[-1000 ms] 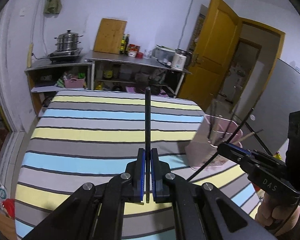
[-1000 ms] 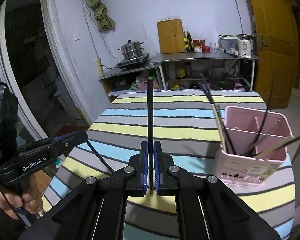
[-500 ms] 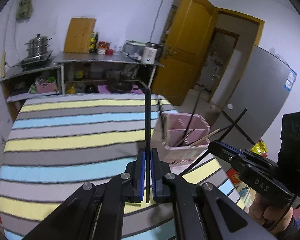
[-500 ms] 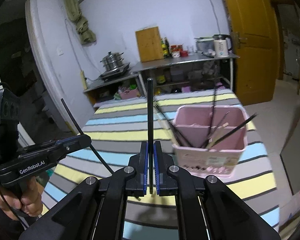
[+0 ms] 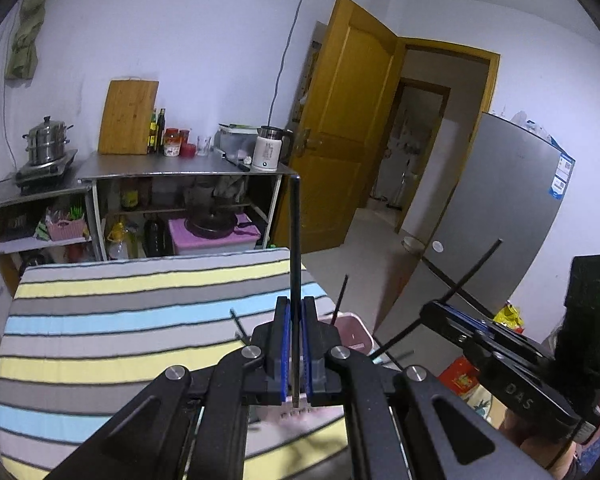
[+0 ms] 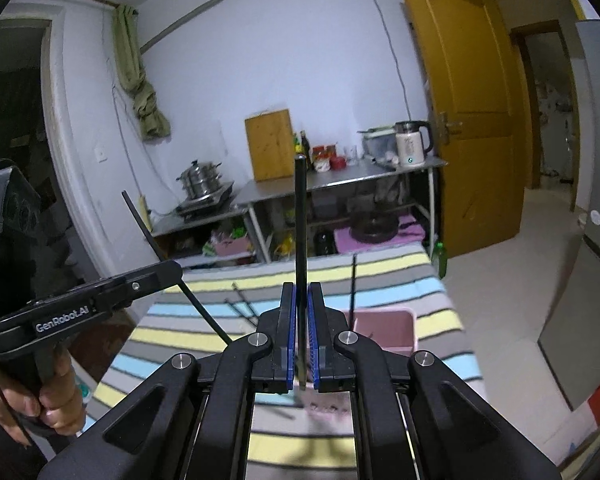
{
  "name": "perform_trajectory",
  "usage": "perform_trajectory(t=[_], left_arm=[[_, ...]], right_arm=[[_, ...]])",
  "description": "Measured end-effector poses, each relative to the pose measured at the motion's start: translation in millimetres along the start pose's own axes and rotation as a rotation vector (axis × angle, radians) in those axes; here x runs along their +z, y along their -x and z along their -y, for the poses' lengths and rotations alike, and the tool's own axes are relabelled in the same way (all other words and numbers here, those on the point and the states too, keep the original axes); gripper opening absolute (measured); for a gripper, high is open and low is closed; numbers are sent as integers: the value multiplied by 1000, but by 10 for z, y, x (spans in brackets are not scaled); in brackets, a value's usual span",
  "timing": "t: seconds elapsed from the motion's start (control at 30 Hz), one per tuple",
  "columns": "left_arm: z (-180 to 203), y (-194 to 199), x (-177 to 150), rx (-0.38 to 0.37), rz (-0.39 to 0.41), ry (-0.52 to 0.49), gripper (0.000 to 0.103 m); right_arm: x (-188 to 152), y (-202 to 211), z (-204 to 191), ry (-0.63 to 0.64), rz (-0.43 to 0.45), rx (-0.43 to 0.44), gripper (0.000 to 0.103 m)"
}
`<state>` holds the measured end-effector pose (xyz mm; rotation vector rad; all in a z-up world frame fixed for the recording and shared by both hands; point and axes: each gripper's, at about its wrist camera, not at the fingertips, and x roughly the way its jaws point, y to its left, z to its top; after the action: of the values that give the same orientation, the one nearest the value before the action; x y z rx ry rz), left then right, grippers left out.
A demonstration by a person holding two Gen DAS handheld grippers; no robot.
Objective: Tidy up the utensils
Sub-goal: 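Lower both black chopsticks into the pink basket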
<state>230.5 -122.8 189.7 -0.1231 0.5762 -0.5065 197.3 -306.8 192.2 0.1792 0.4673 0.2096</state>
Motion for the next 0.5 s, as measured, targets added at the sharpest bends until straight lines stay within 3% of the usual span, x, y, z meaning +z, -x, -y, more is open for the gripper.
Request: perform_trajectory(t=[0.17,0.5], left_arm=[[-4,-273,63,3,-12,-7,5],[-10,-694,-158,4,-35,-40,5]], right_arm=[[23,-116,25,11,1,-26,6],[-218,-433,186,2,-61,-58,6]])
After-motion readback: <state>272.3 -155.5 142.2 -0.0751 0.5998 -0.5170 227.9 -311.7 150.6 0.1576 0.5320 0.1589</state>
